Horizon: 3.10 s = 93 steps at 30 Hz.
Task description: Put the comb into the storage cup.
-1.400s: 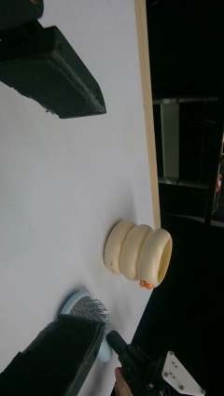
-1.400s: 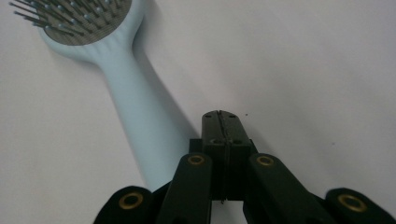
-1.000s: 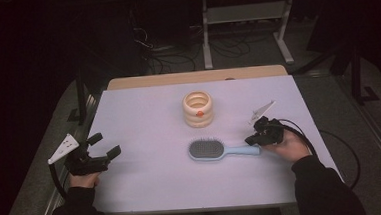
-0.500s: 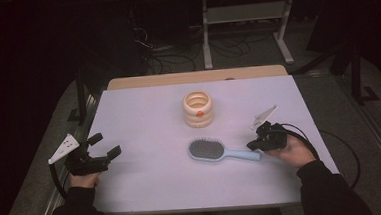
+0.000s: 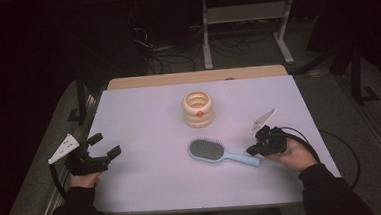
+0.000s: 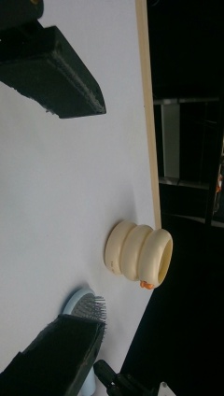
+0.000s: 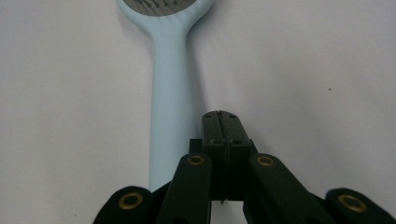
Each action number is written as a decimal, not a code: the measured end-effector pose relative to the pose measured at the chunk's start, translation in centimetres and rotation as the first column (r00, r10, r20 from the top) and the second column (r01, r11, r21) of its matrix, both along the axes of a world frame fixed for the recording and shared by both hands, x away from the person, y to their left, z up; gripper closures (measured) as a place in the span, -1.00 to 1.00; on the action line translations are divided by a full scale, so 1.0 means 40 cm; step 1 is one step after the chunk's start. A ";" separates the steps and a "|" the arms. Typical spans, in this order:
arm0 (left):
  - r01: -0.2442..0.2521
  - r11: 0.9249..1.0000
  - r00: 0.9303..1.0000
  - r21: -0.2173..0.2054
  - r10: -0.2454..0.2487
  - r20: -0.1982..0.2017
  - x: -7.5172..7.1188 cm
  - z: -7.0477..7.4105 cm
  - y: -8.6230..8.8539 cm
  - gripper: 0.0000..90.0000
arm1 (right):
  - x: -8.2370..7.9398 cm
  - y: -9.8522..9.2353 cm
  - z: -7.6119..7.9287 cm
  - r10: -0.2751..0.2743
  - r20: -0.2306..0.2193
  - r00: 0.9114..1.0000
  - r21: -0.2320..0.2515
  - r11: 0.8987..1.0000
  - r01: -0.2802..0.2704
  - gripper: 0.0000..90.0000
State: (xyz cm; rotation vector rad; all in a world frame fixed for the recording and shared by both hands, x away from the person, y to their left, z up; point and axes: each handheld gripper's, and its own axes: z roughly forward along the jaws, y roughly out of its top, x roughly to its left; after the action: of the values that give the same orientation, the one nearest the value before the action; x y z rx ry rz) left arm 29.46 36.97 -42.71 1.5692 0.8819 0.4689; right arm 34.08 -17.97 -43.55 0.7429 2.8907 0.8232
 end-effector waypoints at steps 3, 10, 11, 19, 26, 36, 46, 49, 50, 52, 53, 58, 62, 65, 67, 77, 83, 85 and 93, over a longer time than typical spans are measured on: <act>0.000 1.000 1.000 0.000 0.000 0.000 0.000 0.000 0.000 -1.00 | -0.007 0.000 -0.001 0.001 -0.008 1.000 0.005 1.000 -0.001 0.97; -0.001 1.000 1.000 0.002 0.001 0.001 -0.001 0.000 0.000 -1.00 | -0.020 -0.004 0.000 -0.002 -0.009 1.000 -0.009 1.000 0.002 0.97; -0.001 1.000 1.000 0.001 0.001 0.001 -0.001 0.000 0.000 -1.00 | -0.021 -0.006 0.001 -0.004 -0.009 1.000 -0.008 1.000 0.004 0.97; -0.001 1.000 1.000 0.002 0.001 0.001 -0.001 0.001 -0.001 -1.00 | -0.033 -0.027 0.031 -0.014 0.011 1.000 0.010 1.000 0.014 0.97; -0.002 1.000 1.000 0.002 0.002 0.000 -0.001 0.000 -0.001 -1.00 | -0.038 -0.041 0.070 -0.026 0.031 0.999 0.013 1.000 0.026 0.91; -0.005 1.000 1.000 0.004 0.005 -0.001 0.000 0.000 0.000 -1.00 | -0.025 -0.033 0.112 -0.042 0.005 0.999 0.021 0.999 0.042 0.23; -0.005 1.000 1.000 0.007 0.005 -0.006 0.001 -0.001 -0.002 -1.00 | -0.018 0.015 0.112 -0.023 0.025 0.999 0.007 1.000 0.023 -1.00; -0.004 1.000 1.000 0.008 0.004 -0.006 0.001 -0.001 -0.002 -1.00 | -0.014 0.034 0.107 -0.008 0.012 1.000 -0.007 1.000 0.008 -1.00; -0.004 1.000 1.000 0.010 0.004 -0.006 0.001 -0.001 -0.002 -1.00 | -0.012 0.042 0.105 -0.001 0.010 1.000 -0.014 1.000 0.001 -1.00; -0.005 1.000 1.000 0.008 0.005 -0.005 0.001 -0.001 -0.001 -1.00 | -0.008 0.057 0.103 0.008 0.001 1.000 -0.022 1.000 -0.008 -1.00; -0.005 1.000 1.000 0.007 0.005 -0.005 0.001 -0.001 -0.001 -1.00 | -0.005 0.064 0.101 0.017 0.000 1.000 -0.022 1.000 -0.017 -1.00; -0.003 1.000 1.000 0.008 0.003 -0.004 0.001 0.000 0.000 -1.00 | 0.004 0.097 0.097 0.039 -0.001 0.999 -0.035 0.999 -0.039 -1.00; -0.002 1.000 1.000 0.006 0.002 -0.003 0.000 0.000 0.000 -1.00 | 0.009 0.121 0.086 0.052 -0.010 0.999 -0.047 0.998 -0.052 -1.00; -0.002 1.000 1.000 0.006 0.002 -0.003 0.000 0.000 0.000 -1.00 | 0.011 0.135 0.077 0.064 -0.015 0.998 -0.061 0.996 -0.065 -1.00; -0.002 1.000 1.000 0.007 0.002 -0.003 0.000 0.000 -0.001 -1.00 | 0.010 0.143 0.073 0.069 -0.021 0.997 -0.065 0.995 -0.071 -1.00; -0.002 1.000 1.000 0.007 0.002 -0.002 0.000 0.000 -0.001 -1.00 | 0.009 0.166 0.061 0.091 -0.026 0.995 -0.069 0.993 -0.093 -1.00; -0.002 1.000 1.000 0.007 0.002 -0.003 0.001 0.000 0.000 -1.00 | 0.010 0.179 0.050 0.108 -0.035 0.993 -0.082 0.990 -0.111 -1.00; -0.001 1.000 1.000 0.007 0.001 -0.003 0.001 0.000 0.000 -1.00 | 0.010 0.181 0.047 0.111 -0.039 0.993 -0.084 0.990 -0.114 -1.00; 0.000 1.000 1.000 0.005 0.000 -0.003 0.001 0.000 0.000 -1.00 | 0.014 0.192 0.033 0.116 -0.053 0.992 -0.105 0.987 -0.122 -0.92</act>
State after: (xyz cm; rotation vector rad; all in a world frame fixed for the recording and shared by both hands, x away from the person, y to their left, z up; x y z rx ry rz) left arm 29.48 36.95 -42.73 1.5751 0.8835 0.4694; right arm 34.65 -10.27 -42.23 0.5922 3.0177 0.6611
